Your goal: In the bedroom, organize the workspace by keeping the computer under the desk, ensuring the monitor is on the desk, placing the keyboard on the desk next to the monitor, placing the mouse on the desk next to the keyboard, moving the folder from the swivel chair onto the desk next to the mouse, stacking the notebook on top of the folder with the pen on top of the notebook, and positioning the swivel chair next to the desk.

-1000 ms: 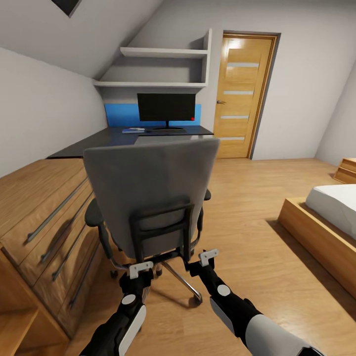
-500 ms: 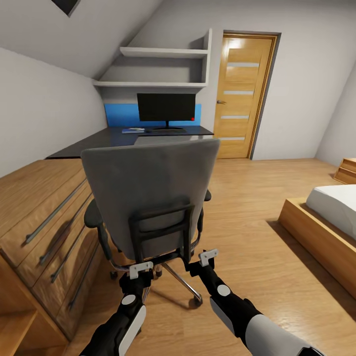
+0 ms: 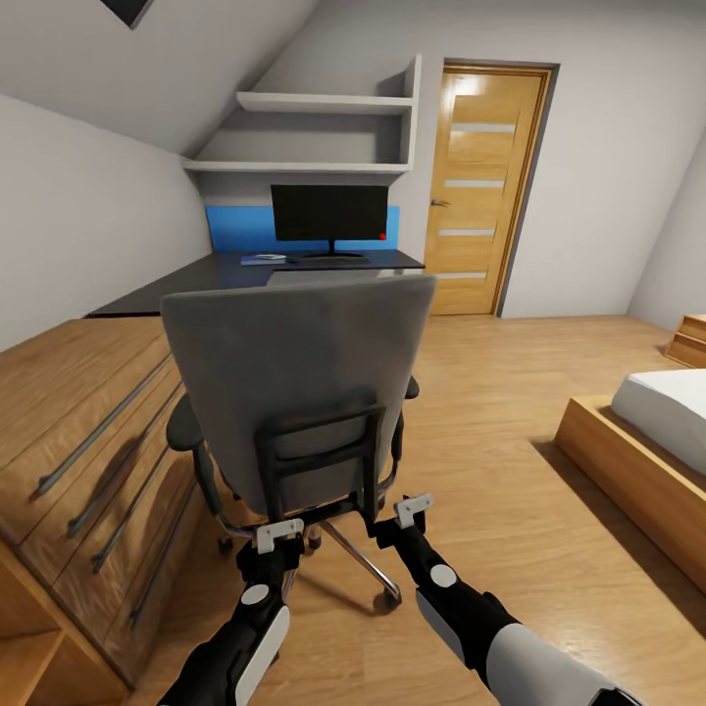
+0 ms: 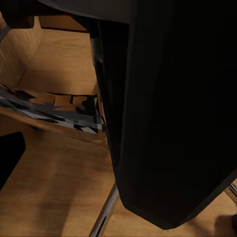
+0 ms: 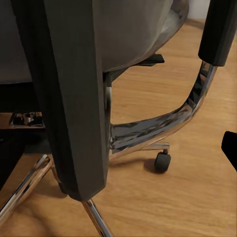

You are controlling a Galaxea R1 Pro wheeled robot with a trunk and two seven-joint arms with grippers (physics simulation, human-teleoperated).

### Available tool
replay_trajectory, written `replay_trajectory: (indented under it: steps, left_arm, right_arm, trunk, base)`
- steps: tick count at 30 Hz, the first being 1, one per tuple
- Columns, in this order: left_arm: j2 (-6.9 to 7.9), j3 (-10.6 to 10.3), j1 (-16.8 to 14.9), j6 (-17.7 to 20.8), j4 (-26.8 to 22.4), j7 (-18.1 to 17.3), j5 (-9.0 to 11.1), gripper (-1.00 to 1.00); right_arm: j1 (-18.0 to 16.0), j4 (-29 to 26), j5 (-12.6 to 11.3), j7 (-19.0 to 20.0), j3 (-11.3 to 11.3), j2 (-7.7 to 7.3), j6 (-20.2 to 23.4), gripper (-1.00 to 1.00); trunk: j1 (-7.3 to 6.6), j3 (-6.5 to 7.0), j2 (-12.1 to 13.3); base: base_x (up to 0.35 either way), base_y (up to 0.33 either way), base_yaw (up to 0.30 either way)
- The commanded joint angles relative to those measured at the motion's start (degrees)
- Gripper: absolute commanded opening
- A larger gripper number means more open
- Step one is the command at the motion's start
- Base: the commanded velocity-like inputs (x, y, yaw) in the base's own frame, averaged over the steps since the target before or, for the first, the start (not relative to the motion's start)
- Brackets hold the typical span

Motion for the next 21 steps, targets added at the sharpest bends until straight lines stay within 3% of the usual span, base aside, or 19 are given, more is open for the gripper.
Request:
replay_trajectory:
  steps: [1,21]
  left_arm:
    - [0.04,-0.2,0.0,0.2,-0.1,0.4,0.2,1.0]
    - [0.04,-0.3,0.0,0.2,-0.1,0.4,0.2,1.0]
  right_arm:
    - [-0.1,0.1,-0.5,-0.3,0.4,-0.03,-0.3,1.0]
    - [-0.1,0.0,-0.5,-0.3,0.4,-0.09,-0.3,1.0]
  trunk:
    - [0.0,-0.05,0.0]
    - [0.0,-0.05,0.0]
  base:
    - [0.107,0.0,0.0]
    - [0.1,-0.007,0.0]
